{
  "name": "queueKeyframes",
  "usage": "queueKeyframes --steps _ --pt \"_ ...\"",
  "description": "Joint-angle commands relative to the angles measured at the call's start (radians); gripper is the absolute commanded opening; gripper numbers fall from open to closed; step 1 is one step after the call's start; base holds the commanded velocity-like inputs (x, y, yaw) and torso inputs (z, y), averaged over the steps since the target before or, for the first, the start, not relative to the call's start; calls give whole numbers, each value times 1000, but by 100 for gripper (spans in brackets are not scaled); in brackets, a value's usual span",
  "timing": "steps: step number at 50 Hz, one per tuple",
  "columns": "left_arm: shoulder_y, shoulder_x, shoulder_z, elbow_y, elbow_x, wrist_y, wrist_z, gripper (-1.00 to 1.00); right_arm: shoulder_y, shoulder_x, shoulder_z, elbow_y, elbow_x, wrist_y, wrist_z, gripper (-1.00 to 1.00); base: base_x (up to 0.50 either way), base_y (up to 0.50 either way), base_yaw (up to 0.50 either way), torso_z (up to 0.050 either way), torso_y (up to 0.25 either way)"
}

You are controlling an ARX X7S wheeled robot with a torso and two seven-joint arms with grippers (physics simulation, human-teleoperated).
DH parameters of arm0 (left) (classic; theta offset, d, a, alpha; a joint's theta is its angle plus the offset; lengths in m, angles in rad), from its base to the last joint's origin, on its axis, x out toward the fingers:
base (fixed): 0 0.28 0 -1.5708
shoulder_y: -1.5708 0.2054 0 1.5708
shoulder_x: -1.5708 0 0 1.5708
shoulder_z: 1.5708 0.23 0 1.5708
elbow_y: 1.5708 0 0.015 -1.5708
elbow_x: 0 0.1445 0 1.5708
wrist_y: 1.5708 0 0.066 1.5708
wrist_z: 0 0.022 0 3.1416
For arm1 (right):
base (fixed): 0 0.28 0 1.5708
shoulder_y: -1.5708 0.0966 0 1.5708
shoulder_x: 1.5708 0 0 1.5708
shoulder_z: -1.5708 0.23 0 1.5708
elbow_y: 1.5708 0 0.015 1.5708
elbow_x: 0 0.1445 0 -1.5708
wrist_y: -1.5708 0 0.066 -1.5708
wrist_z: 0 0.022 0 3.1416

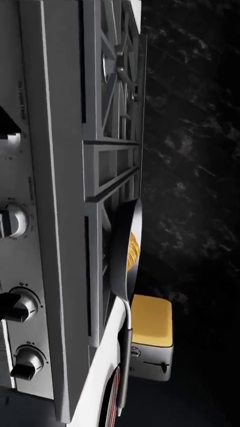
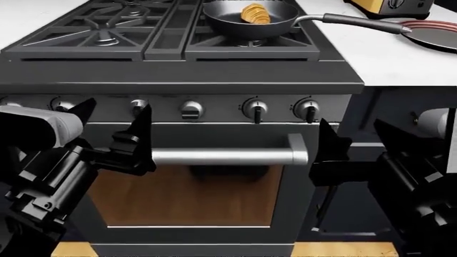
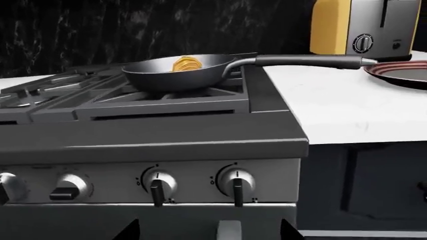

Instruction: Pick the croissant and place it on the pan. Then turn on the stove to warm the croissant.

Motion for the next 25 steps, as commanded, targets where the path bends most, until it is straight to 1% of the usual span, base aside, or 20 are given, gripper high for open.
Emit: queueKeyframes --steps 1,25 --pt "4 5 4 -12 9 9 9 100 10 -12 -13 12 -11 24 7 100 0 0 0 -50 0" --pt "11 6 13 -32 27 23 28 100 27 -38 -23 34 -14 44 8 100 0 0 0 -50 0"
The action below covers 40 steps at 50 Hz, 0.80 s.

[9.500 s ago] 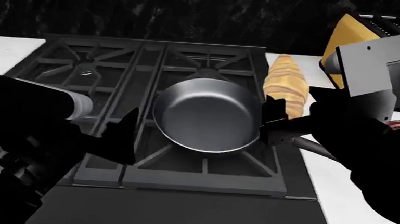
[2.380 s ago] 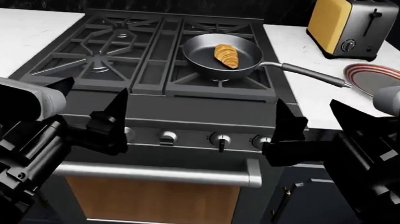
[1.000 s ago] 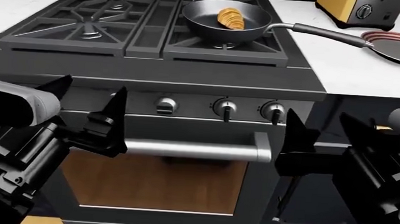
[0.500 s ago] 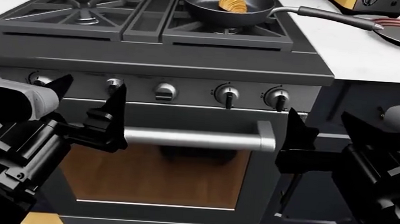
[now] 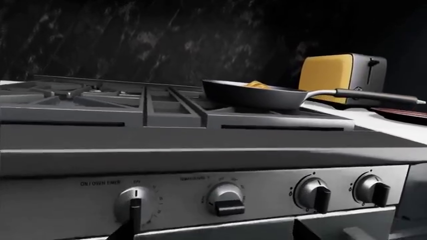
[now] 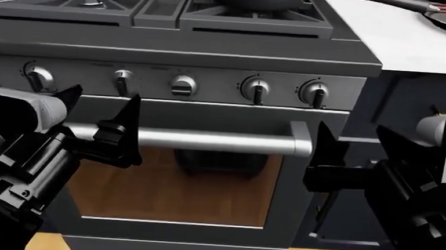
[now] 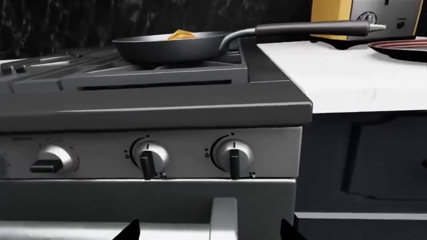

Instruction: Pick the croissant and place it on the pan. Then turn on the stove to warm the croissant.

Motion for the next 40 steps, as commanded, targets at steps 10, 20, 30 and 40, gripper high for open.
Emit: queueKeyframes --steps 10,20,30,40 --pt "-1 -5 -4 4 -15 6 -10 100 -1 -2 4 -2 -3 -1 -4 100 0 0 0 -32 0" --pt "5 0 -1 -2 -14 13 -5 100 51 -20 -17 7 -15 59 22 100 0 0 0 0 0" --pt "11 3 1 -21 -1 23 12 100 142 -70 -38 57 -27 125 64 100 0 0 0 0 0" --pt "15 3 -3 -36 0 34 24 100 173 -126 -57 120 -74 144 46 100 0 0 0 0 0"
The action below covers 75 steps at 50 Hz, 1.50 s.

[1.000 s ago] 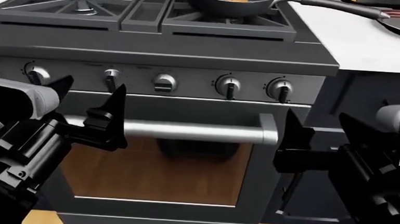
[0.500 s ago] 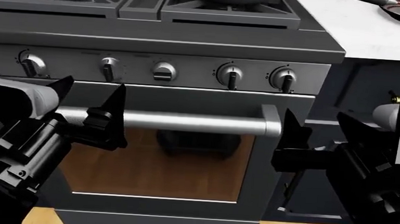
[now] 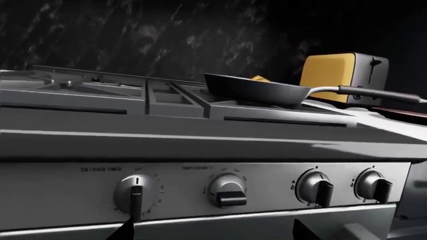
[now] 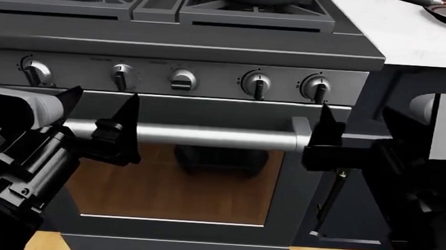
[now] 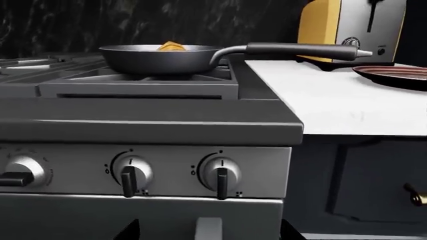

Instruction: Pick the croissant and place it on the pan. Then turn on the stove to warm the croissant.

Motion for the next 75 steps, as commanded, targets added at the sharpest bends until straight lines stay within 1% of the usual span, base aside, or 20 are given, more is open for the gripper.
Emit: queueKeyframes --steps 1,15,30,59,75 --pt "4 1 -2 -14 4 10 12 100 45 -55 -24 62 -41 36 -5 100 0 0 0 0 0" --pt "4 -4 -3 -13 5 14 8 100 39 -105 -47 142 -124 32 -51 100 0 0 0 0 0" --pt "17 -1 -4 -15 0 25 20 100 23 -129 -50 198 -164 11 -77 100 0 0 0 0 0" --pt "13 -5 -5 -21 -6 36 23 100 87 -190 -103 298 -219 71 -139 100 0 0 0 0 0" --pt "14 -8 0 -20 -8 38 21 100 88 -205 -109 340 -243 64 -172 100 0 0 0 0 0"
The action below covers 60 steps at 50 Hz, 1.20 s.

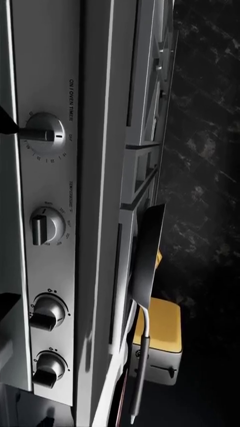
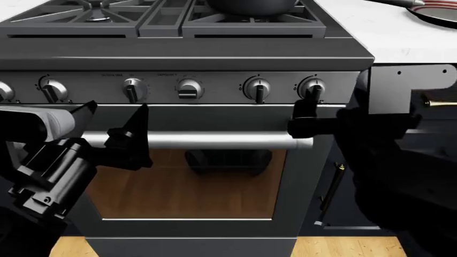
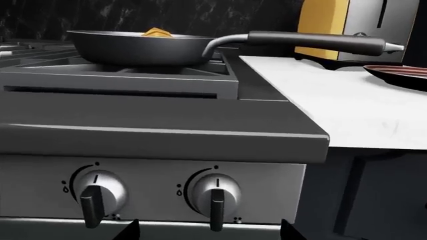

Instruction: Pick the croissant and place it on the pan. Then turn on the stove to warm the croissant.

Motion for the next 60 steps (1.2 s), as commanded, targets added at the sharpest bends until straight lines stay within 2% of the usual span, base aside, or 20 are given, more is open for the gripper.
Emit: queueKeyframes --steps 1,60 --pt "0 -1 4 -1 2 2 0 100 2 -14 -8 34 -19 -2 -25 100 0 0 0 0 0" --pt "7 0 11 -18 -15 16 -8 100 24 -100 -53 245 -131 -31 -175 100 0 0 0 0 0"
